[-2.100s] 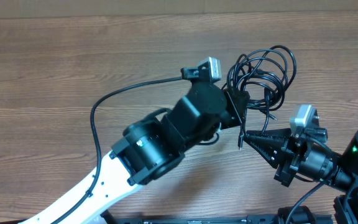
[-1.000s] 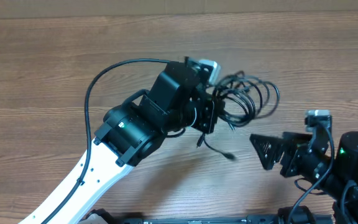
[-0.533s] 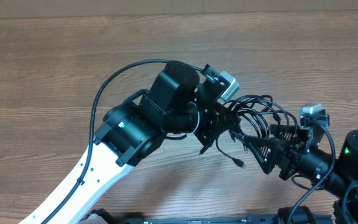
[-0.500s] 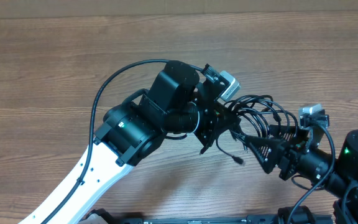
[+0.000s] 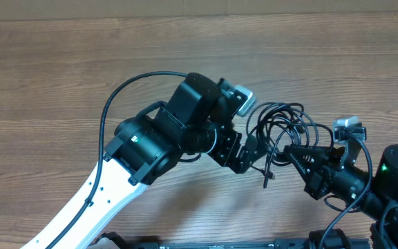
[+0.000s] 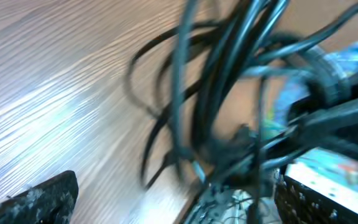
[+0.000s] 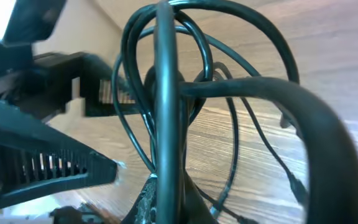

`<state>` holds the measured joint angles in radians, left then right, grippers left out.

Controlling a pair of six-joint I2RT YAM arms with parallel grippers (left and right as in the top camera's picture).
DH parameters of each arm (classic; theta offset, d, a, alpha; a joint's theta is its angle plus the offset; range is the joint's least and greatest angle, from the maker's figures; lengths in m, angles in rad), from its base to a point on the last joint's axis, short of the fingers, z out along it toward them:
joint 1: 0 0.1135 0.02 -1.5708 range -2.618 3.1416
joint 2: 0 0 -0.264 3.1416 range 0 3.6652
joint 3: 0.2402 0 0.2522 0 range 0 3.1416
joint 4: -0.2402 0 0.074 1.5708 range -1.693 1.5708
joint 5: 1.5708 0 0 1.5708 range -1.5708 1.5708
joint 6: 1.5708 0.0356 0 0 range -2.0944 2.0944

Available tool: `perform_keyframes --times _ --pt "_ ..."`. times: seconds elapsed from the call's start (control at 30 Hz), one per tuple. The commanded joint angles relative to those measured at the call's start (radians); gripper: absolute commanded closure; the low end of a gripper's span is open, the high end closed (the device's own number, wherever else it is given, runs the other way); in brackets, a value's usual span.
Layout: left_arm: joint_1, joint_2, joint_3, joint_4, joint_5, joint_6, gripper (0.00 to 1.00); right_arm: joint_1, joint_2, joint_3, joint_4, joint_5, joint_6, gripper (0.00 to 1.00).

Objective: Untangle cables

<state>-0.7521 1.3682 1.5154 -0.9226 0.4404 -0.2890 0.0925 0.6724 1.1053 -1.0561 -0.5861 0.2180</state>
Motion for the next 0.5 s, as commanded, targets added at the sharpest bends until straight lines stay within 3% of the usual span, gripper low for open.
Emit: perform_keyframes --times 0.0,0.2,0.37,0.47 --pt "-0.001 -0.008 0.025 -0.061 -0.186 -0.064 0.0 0.003 -0.007 0.006 -0.026 0.142 0.1 0.96" --pt "-0.001 -0.008 0.025 -0.088 -0.237 -0.231 0.0 0.003 -0.007 0.006 -0.025 0.139 0.137 0.96" --pt "-0.002 -0.008 0.026 0.014 -0.043 -0.283 0.0 0.003 -0.007 0.006 -0.006 0.14 0.179 0.96" --pt "-0.001 -0.007 0.025 0.014 -0.039 -0.43 0.0 0.003 -0.007 0.006 0.036 0.14 0.248 0.96"
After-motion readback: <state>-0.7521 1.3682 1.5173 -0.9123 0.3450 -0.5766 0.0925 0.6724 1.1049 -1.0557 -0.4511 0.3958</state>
